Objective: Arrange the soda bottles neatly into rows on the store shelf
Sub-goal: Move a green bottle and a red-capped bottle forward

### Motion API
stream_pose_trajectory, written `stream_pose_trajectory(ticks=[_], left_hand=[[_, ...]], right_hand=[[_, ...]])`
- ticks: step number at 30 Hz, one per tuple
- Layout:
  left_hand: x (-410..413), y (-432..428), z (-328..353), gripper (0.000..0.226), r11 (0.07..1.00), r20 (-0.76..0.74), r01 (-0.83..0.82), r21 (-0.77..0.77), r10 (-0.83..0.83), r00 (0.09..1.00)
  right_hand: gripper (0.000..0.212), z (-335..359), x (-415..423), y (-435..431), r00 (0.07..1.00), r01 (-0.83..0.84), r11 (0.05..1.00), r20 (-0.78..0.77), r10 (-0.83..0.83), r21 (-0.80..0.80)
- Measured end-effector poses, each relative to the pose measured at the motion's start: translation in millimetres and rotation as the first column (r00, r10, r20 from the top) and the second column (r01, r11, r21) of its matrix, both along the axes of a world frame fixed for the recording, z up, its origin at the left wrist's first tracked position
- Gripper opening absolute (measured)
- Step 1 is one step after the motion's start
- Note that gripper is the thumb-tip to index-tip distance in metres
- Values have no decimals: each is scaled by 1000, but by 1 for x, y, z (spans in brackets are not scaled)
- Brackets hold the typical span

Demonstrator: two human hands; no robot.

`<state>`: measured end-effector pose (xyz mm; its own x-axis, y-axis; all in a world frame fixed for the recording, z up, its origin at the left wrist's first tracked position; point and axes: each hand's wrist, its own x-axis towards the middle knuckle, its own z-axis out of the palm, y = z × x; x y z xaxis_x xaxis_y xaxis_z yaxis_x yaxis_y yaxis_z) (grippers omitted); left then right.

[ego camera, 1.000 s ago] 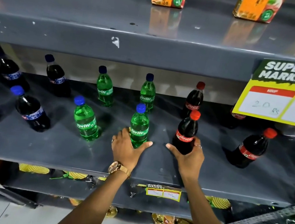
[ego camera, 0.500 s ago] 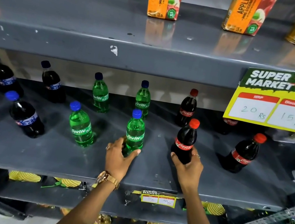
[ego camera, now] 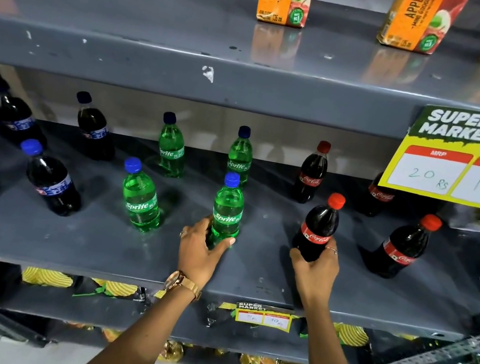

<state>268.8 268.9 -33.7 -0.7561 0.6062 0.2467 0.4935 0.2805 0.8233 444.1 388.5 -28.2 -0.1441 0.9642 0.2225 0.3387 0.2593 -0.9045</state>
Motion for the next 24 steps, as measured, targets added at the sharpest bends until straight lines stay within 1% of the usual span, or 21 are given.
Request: stream_pose_trajectory(ticks=[2,4,7,12,18,24], left_hand=[[0,0,0,46,1000,-12,1,2,-1,1000],[0,1,-1,46,1000,-23,0,1,0,1000],[0,2,-1,46,1000,-25,-7,-7,7,1000],[-1,3,-4,47,999,-37,-28,-20,27,999],[1,4,-4,49,999,-43,-44,-24,43,998],[2,3,-3,47,999,-51,-37,-22,36,998]], right_hand=[[56,1,-2,0,1000,6,1000,28,-6,9],[61,1,-2,1,998,48,999,40,-48,22],[54,-1,-1,1,994,99,995,41,-99,13],[42,-1,0,0,993,118,993,23,-118,15],[45,1,1,-1,990,136,990,24,-137,42],[43,-1,1,0,992,125,992,16,-125,26]])
